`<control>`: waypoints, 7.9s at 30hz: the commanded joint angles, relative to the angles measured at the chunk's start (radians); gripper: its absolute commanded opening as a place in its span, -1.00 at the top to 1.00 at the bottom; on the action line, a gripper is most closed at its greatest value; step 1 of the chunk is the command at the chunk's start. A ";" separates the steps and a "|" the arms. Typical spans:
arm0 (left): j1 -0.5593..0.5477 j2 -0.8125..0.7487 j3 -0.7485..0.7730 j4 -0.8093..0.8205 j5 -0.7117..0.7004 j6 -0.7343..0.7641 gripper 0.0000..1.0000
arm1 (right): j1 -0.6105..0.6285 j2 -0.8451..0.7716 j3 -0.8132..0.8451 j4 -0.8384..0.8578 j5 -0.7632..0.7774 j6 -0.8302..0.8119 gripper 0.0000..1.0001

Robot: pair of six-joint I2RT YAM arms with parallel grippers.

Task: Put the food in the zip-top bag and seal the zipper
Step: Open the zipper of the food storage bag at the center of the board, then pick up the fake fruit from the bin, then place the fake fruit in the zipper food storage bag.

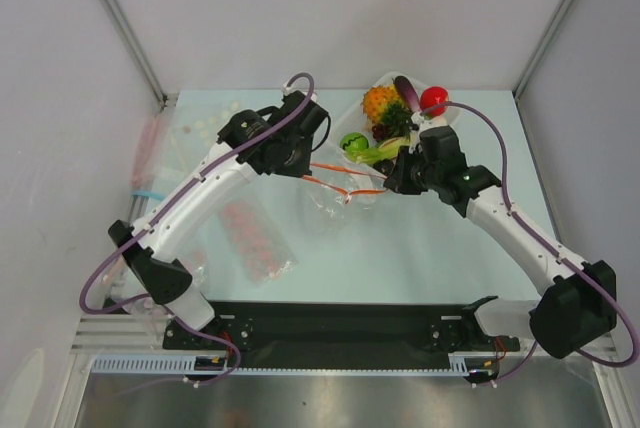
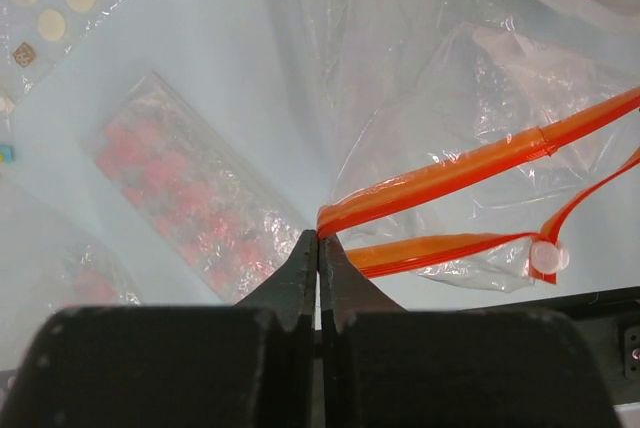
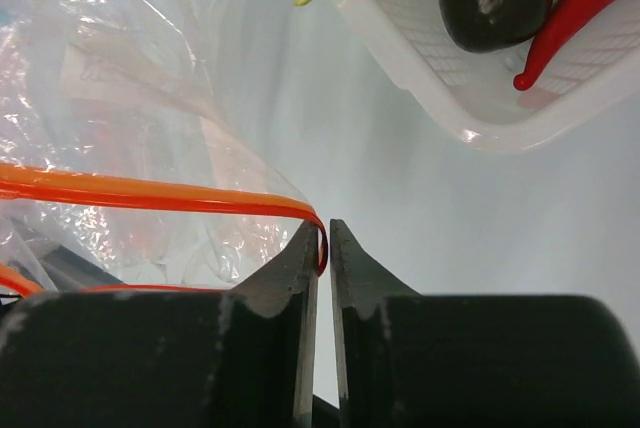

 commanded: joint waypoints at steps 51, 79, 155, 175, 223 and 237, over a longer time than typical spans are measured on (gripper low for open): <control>0.099 0.198 0.274 -0.015 -0.303 0.160 0.99 | -0.201 0.368 0.390 0.238 0.038 -0.146 -1.00; 0.085 0.253 0.208 0.110 -0.241 0.193 0.99 | -0.251 0.773 0.665 0.226 -0.054 -0.272 -0.76; -0.013 0.247 0.200 0.218 0.042 0.098 0.99 | -0.104 -0.158 -0.008 0.062 -0.510 -0.057 1.00; -0.039 0.167 0.209 0.226 0.156 0.156 0.99 | -0.057 -0.075 -0.027 -0.052 -0.428 -0.114 1.00; -0.087 0.043 -0.005 0.318 0.648 0.191 0.99 | -0.066 -0.004 0.102 0.034 -0.505 -0.120 1.00; -0.068 0.129 0.179 0.261 0.693 0.154 0.99 | 0.016 -0.092 0.010 0.095 -0.500 -0.232 1.00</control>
